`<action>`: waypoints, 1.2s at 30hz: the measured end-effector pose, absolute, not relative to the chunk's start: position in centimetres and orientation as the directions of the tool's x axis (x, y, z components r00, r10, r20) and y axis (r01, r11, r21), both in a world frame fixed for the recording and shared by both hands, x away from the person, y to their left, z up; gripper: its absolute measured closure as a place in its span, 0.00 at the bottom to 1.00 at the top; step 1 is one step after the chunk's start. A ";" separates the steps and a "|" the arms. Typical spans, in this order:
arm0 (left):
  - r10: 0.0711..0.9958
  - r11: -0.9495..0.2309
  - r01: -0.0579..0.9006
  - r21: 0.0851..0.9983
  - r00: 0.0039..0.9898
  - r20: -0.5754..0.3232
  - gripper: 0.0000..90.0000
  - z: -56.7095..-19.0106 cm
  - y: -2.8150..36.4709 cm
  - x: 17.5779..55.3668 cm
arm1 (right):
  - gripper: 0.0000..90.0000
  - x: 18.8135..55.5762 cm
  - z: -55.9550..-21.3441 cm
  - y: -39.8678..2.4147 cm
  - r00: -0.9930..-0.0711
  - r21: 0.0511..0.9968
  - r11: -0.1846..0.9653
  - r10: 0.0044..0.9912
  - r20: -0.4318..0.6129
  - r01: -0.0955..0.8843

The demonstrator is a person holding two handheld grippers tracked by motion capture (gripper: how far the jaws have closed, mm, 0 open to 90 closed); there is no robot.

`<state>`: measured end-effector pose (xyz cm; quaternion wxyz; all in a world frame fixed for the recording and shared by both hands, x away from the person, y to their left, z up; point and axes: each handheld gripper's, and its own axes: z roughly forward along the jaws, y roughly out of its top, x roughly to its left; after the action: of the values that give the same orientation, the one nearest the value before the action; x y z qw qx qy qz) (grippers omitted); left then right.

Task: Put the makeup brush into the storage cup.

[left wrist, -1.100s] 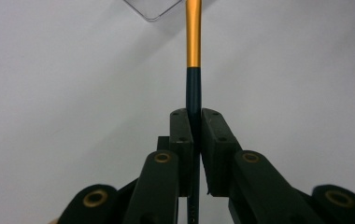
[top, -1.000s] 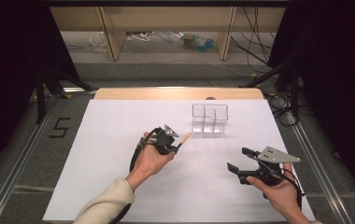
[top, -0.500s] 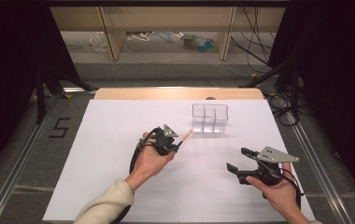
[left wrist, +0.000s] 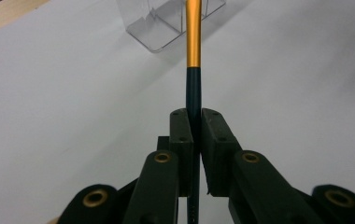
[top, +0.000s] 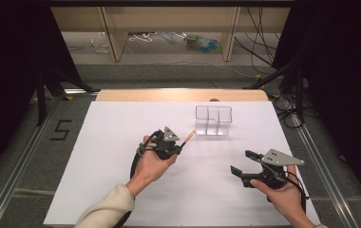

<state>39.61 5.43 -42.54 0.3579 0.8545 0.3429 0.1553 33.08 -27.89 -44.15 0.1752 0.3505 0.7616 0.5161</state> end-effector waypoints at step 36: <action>0.687 -0.434 0.388 0.813 0.726 0.020 0.93 -42.3 4.8 38.1 | 0.23 34.5 -44.4 -26.2 -0.689 0.919 0.158 0.709 0.148 0.360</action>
<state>38.10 4.83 -42.31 0.4216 0.8279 0.3246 0.1775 34.53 -26.24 -44.38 0.1615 0.3596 0.7437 0.5399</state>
